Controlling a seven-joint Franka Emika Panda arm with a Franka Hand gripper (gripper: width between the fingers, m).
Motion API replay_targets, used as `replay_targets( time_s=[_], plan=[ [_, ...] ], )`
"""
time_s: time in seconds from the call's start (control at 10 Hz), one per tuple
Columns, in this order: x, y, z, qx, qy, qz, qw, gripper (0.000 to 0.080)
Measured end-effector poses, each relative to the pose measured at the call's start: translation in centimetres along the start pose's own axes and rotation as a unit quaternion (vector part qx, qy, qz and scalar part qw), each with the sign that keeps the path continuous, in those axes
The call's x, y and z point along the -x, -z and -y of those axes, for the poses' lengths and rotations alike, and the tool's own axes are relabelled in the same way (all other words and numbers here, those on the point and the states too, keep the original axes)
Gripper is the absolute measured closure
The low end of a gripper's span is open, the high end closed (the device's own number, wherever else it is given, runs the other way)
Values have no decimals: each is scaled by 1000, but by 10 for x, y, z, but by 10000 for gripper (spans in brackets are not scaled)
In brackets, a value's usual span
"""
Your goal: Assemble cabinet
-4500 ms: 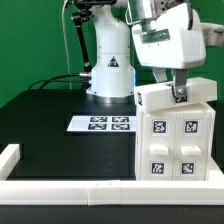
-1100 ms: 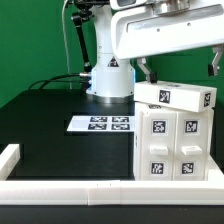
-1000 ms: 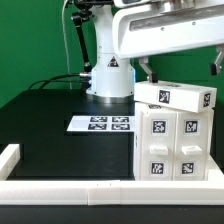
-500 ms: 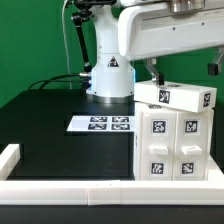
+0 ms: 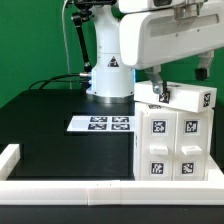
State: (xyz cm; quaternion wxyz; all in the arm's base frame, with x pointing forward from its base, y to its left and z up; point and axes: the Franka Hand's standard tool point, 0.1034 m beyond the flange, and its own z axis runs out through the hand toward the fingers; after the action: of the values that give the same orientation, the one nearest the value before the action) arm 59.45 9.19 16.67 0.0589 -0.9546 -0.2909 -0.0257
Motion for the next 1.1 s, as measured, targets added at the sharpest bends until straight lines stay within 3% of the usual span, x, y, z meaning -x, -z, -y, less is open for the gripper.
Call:
replay_targets(
  time_s=[0.5, 0.7, 1.1],
  plan=[
    [10, -10, -4, 2, -6, 1, 1000, 2],
    [10, -10, -4, 2, -23, 1, 1000, 247],
    [9, -10, -4, 3, -151, -3, 989, 242]
  ],
)
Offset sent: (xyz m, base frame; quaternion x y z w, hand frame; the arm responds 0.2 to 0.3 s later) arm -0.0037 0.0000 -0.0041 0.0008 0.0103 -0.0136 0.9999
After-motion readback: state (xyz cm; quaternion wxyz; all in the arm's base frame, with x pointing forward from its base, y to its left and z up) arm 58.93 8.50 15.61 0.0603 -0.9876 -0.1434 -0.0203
